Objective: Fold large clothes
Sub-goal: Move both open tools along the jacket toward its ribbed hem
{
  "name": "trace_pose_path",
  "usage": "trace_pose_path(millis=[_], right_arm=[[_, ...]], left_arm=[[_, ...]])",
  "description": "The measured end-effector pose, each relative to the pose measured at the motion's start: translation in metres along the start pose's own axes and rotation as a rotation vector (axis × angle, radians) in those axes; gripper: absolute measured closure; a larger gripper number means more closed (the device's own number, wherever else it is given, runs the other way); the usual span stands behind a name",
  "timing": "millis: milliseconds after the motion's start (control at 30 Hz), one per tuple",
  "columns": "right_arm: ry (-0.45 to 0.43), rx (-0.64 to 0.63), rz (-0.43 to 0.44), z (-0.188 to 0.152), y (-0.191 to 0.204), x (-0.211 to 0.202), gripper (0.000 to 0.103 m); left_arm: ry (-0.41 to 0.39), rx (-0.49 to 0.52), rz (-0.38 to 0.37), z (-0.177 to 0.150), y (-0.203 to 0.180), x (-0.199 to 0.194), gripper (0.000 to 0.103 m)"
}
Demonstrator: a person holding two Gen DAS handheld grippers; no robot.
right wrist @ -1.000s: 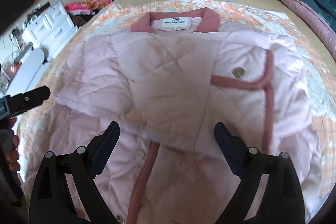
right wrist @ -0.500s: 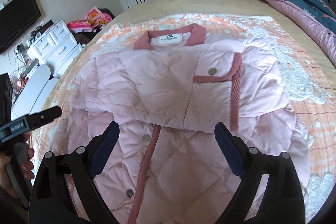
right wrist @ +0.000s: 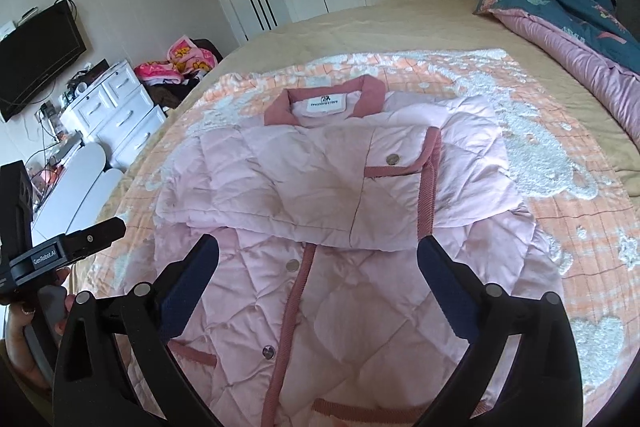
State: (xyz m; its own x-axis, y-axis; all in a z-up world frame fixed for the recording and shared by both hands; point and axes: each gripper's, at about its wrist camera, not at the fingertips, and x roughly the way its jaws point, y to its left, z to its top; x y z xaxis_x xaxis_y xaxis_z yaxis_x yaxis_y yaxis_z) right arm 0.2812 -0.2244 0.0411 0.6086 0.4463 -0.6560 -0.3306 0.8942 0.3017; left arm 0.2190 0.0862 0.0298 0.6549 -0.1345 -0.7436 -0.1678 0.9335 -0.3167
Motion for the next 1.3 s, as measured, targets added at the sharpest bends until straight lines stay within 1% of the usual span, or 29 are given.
trace_pose_path(millis=[567, 833, 1067, 1167, 1300], right_arm=[[-0.083, -0.010, 0.009, 0.000, 0.006, -0.049, 0.004], [-0.108, -0.019, 0.021, -0.004, 0.007, -0.068, 0.004], [-0.106, -0.024, 0.014, -0.014, 0.001, -0.077, 0.004], [-0.101, -0.019, 0.004, -0.019, -0.005, -0.079, 0.004], [-0.089, -0.019, -0.007, -0.027, -0.011, -0.080, 0.004]], left_arm=[[-0.060, 0.022, -0.018, -0.008, -0.009, -0.042, 0.009], [-0.081, 0.025, -0.020, -0.013, -0.010, -0.058, 0.009], [-0.092, 0.040, -0.005, -0.023, -0.011, -0.065, 0.009], [-0.094, 0.053, 0.014, -0.030, -0.010, -0.066, 0.009], [-0.082, 0.057, 0.026, -0.037, -0.006, -0.064, 0.009]])
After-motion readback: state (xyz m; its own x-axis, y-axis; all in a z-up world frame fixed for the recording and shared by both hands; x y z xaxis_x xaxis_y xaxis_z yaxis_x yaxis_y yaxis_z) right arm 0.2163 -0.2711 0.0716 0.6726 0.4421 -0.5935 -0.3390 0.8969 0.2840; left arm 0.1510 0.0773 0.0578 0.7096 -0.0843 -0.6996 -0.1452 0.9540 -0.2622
